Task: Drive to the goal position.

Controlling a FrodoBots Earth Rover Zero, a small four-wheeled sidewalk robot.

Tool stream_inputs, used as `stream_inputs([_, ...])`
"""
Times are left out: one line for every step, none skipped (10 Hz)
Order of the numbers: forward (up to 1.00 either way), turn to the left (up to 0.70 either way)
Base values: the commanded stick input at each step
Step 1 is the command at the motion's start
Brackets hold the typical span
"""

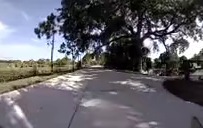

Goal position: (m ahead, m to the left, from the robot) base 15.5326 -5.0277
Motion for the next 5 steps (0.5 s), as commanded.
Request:
stream_inputs([1.00, 0.00])
stream_inputs([1.00, 0.00])
stream_inputs([1.00, 0.00])
stream_inputs([1.00, 0.00])
stream_inputs([1.00, 0.00])
